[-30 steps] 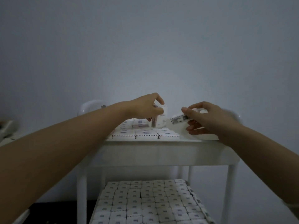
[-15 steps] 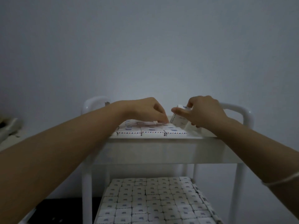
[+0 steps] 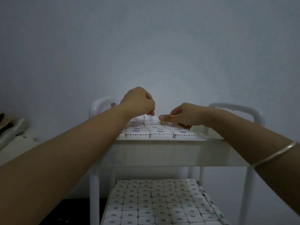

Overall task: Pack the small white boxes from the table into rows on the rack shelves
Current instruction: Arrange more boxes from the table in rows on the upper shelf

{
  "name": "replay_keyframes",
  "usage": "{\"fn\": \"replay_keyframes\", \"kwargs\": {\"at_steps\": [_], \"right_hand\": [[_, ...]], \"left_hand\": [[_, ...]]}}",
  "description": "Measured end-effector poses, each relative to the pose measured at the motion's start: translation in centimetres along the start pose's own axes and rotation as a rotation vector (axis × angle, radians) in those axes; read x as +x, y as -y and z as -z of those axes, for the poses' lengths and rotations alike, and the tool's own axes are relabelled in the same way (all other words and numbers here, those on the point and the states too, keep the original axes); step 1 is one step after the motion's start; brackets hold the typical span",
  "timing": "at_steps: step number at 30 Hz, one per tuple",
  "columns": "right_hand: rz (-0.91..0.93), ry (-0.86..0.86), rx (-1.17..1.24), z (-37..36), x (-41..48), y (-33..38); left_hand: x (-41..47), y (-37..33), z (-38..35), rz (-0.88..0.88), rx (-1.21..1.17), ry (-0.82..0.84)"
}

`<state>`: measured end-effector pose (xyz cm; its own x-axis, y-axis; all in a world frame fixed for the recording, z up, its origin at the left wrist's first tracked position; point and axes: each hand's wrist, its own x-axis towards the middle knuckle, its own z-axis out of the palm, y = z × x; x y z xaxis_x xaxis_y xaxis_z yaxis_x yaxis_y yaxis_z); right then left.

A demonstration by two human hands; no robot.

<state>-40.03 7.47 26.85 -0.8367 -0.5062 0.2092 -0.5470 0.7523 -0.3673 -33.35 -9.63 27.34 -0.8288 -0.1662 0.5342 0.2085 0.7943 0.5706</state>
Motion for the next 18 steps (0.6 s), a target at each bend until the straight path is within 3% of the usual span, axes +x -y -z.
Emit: {"fn": "replay_keyframes", "kwargs": {"at_steps": [6, 9, 14, 16, 18], "right_hand": [[-0.107, 0.111, 0.046, -0.2, -0.4, -0.1], [-0.085, -0.015, -0.027, 0.1, -1.5, 0.1], [0.173, -0.453, -0.021, 0.2, -6.4, 2.4], [0.322, -0.523, 0.013, -1.1, -9.1, 4.2], [0.447, -0.481, 0.059, -3.2, -12.0, 6.3]], "left_hand": [[-0.2, -0.2, 0.3, -0.016, -0.095, 0.032], [-1.1, -1.2, 0.9, -0.070, -0.170, 0.075], [-5.8, -2.2, 3.0, -0.140, -0.235, 0.083], [-8.6, -1.9, 4.2, -0.111, -0.220, 0.096], [-11.8, -0.5, 5.5, -0.059, -0.186, 0.107]]}}
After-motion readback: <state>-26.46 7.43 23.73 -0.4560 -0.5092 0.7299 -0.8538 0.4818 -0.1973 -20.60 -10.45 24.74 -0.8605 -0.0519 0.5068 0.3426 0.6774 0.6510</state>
